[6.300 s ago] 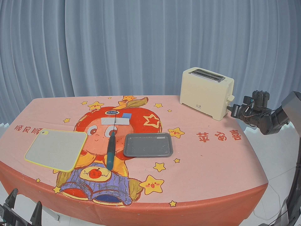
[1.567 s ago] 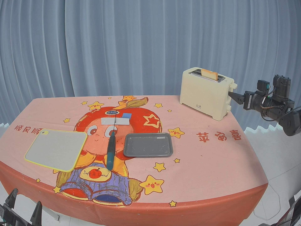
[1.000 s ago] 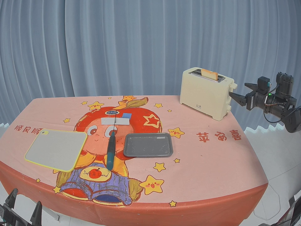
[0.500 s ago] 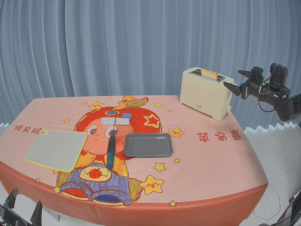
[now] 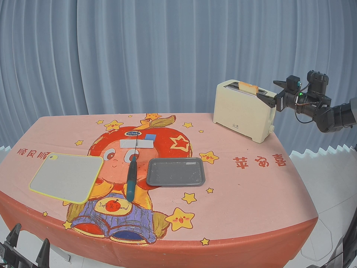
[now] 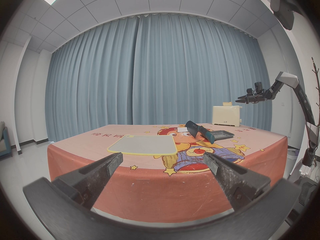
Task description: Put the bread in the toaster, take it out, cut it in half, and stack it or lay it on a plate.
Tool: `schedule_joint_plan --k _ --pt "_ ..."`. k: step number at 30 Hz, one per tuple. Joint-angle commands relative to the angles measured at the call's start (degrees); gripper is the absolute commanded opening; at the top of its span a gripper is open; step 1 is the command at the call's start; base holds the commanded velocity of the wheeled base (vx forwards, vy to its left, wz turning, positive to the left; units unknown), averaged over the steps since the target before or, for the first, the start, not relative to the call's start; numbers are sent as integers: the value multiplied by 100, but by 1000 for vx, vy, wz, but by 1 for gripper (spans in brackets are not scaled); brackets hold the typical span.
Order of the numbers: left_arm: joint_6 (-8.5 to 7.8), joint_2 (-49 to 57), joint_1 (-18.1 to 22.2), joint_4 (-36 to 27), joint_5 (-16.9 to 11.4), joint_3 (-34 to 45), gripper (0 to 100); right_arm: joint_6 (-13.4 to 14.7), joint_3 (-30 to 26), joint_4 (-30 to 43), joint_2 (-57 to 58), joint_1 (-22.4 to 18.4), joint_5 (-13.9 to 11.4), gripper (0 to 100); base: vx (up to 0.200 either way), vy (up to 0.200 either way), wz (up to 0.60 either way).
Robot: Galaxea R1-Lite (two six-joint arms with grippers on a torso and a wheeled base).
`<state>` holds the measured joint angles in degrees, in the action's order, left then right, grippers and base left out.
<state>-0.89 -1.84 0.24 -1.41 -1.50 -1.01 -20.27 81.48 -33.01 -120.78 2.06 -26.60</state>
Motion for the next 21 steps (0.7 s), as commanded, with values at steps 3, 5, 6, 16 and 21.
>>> schedule_joint_plan --k 3,5,6,16,21 --pt "1 -9 2 1 1 48 100 155 861 418 -569 49 -3 100 0 0 0" --pt "1 -9 2 1 1 48 100 269 1151 621 -710 58 -12 100 0 0 0" --pt "1 -9 2 1 1 48 100 322 1247 717 -754 66 -12 100 0 0 0" --pt "1 -9 2 1 1 48 100 463 1994 937 -1334 58 -3 100 0 0 0" --pt "1 -9 2 1 1 48 100 480 2249 1060 -1518 58 -3 100 0 0 0"
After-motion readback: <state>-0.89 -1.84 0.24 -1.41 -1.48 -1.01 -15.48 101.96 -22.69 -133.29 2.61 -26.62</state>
